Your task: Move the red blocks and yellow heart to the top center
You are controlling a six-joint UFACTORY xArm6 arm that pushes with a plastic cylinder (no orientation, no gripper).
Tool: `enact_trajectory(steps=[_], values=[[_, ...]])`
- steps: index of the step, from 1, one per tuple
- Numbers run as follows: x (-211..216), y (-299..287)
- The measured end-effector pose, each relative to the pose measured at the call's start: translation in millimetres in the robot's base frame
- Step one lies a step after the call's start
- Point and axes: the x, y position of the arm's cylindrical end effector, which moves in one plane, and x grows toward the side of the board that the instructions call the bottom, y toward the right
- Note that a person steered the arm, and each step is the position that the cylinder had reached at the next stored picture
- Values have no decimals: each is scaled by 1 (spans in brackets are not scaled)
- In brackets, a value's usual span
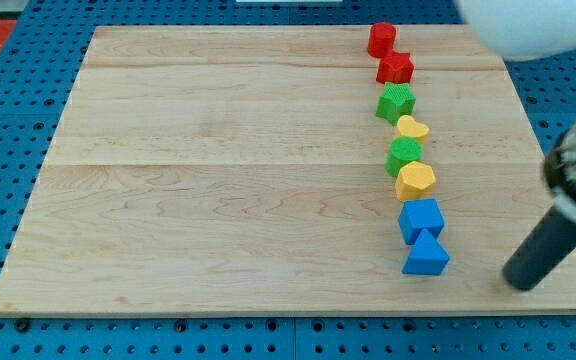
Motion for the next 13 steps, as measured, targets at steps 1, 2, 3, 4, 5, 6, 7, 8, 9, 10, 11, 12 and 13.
enact_trajectory(steps=[1,2,3,4,5,6,7,8,9,10,11,12,13], values=[[-45,4],[-99,4],[-154,4],[-208,1],[-227,25],[-290,24],[-347,6],[-380,-27],[-365,-125],[-344,-135],[-334,-153],[-353,-210],[-355,-208]])
